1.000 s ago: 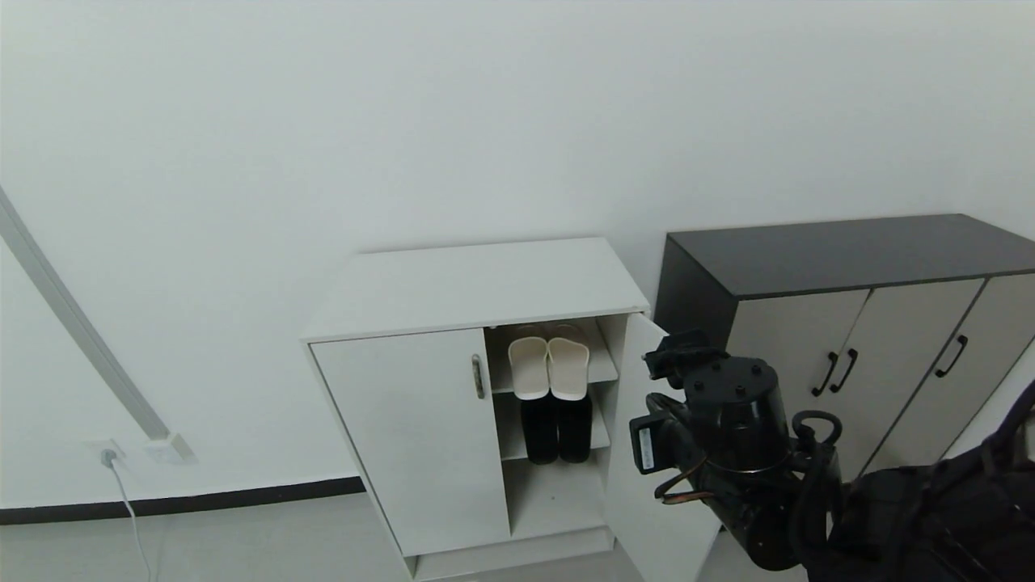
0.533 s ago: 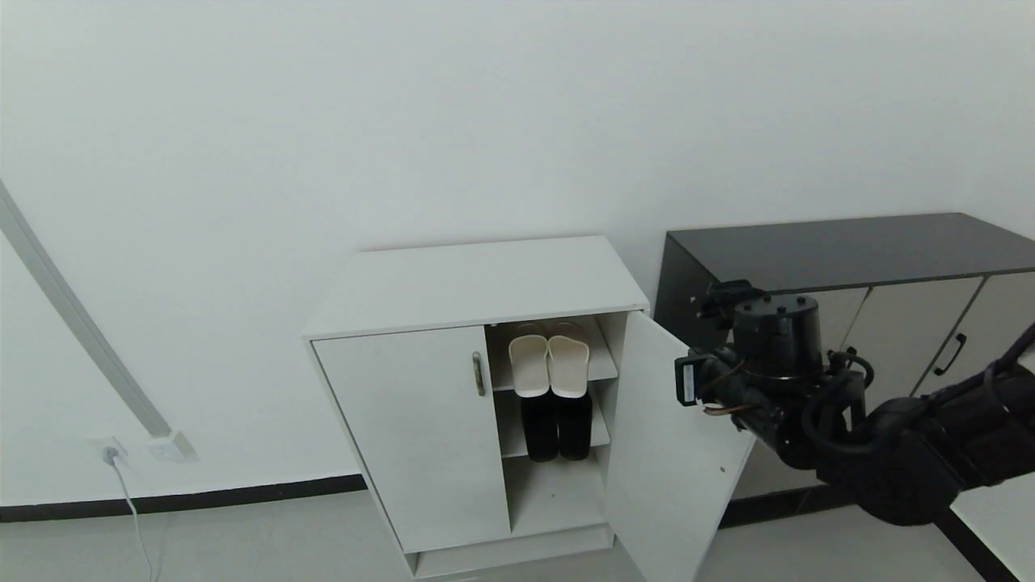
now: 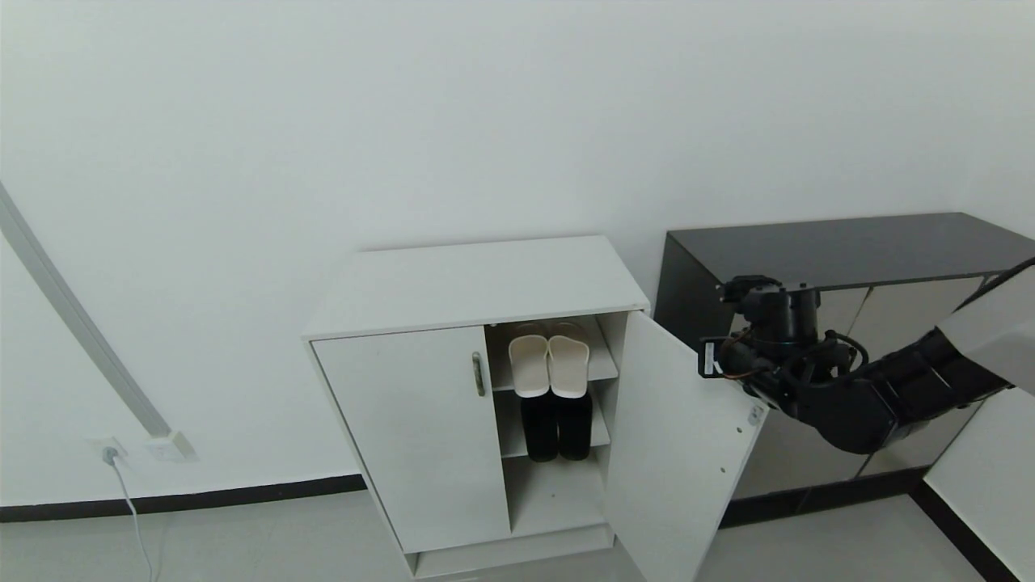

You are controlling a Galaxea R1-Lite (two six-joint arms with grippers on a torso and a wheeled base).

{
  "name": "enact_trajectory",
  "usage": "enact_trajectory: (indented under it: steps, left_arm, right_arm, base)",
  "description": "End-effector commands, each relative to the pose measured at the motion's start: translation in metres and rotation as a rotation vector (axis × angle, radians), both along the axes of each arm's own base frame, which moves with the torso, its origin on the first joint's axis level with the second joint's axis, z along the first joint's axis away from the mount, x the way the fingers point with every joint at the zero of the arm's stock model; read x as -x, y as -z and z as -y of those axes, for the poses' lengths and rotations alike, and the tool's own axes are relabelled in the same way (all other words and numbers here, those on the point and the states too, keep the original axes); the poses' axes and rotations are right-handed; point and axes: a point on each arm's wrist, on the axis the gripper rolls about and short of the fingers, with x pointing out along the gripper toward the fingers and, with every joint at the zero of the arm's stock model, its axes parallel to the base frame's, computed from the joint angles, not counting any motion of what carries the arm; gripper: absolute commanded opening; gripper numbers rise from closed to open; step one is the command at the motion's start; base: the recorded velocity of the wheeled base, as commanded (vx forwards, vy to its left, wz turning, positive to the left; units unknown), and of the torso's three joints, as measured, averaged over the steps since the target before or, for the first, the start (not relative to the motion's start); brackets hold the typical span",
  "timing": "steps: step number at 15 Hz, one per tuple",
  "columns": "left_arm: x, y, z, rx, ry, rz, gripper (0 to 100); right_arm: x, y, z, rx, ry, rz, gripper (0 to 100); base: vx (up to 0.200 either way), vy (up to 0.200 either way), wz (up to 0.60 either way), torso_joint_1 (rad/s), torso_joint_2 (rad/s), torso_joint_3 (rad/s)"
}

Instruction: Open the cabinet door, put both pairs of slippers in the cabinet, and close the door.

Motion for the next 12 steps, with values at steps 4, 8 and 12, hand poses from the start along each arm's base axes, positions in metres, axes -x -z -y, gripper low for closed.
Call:
enact_trajectory:
  steps: [4, 8, 12]
  left_arm:
    - [0.000, 0.000, 0.000, 0.000, 0.000, -0.001, 0]
    - [0.000, 0.000, 0.000, 0.000, 0.000, -0.001, 0]
    - [0.000, 0.000, 0.000, 0.000, 0.000, -0.001, 0]
  right_arm:
    - [-0.017, 0.026, 0.004, 0.015, 0.019, -0.048, 0]
    - [-0.015, 0.029, 0.002, 0.018, 0.013, -0.055, 0]
    - [-0.001, 0.027, -0.012, 0.023, -0.033, -0.063, 0]
  base:
    - [0.000, 0.000, 0.00, 0.000, 0.00, 0.000]
    - [0.000, 0.000, 0.00, 0.000, 0.00, 0.000]
    - [0.000, 0.000, 0.00, 0.000, 0.00, 0.000]
